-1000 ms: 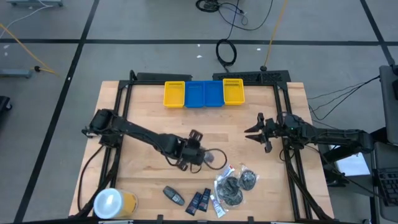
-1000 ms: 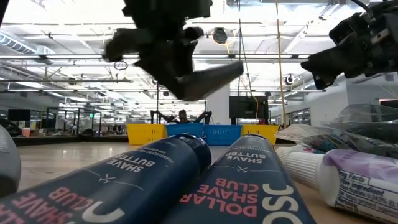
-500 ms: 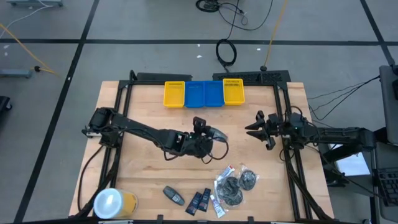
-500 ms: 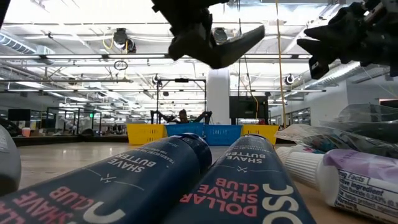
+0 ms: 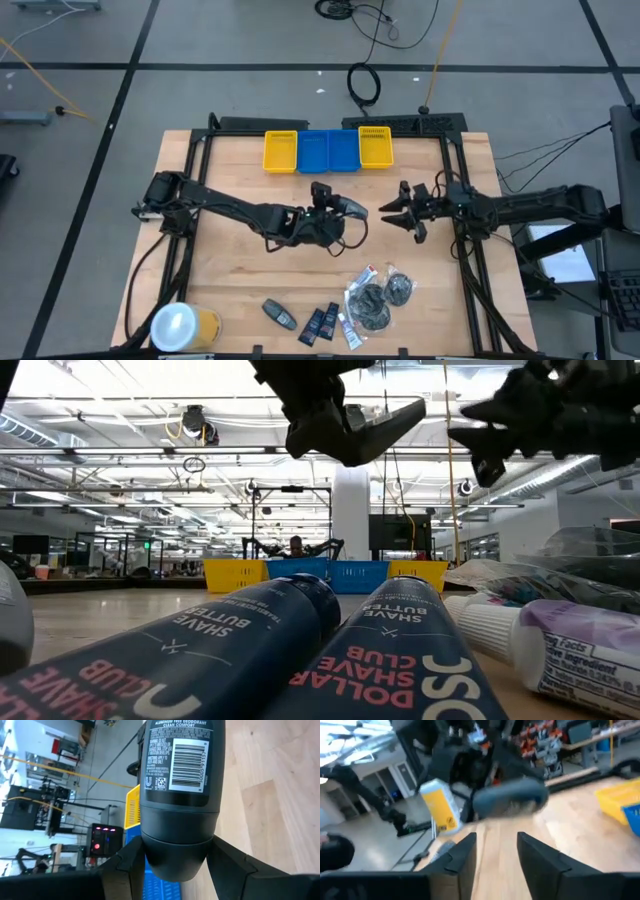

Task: Pick & Place Travel size toiletries
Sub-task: Put the top deodorant cream into the right blue bin

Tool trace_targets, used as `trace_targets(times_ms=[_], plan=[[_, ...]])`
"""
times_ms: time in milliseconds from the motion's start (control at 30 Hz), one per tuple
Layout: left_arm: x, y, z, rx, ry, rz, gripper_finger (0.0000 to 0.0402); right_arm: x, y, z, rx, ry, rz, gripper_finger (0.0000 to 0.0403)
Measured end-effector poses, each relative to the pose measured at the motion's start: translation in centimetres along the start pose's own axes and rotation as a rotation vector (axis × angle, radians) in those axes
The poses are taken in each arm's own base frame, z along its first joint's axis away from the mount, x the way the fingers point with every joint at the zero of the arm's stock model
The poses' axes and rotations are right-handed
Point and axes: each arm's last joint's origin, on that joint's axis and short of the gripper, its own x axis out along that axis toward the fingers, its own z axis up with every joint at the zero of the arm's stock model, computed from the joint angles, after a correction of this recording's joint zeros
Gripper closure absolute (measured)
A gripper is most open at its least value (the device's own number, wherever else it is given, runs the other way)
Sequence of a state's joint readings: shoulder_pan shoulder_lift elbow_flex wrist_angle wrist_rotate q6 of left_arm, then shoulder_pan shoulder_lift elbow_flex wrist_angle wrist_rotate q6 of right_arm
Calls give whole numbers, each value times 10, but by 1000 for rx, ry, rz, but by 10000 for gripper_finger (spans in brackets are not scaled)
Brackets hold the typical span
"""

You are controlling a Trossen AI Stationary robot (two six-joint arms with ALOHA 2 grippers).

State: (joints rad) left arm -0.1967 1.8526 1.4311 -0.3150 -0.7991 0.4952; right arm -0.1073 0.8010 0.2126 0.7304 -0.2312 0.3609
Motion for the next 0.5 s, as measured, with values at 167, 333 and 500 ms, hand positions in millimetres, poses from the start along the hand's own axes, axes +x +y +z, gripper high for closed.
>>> trace_targets(times_ms=[167,333,500], plan=[[0,1,0,6,4,13,239,11,-2,2,35,14,-21,202],[0,2,1,32,18,54,239,29,2,7,27,28,3,170],[0,4,-1,60,63,122,239,42,4,15,24,3,-7,164]])
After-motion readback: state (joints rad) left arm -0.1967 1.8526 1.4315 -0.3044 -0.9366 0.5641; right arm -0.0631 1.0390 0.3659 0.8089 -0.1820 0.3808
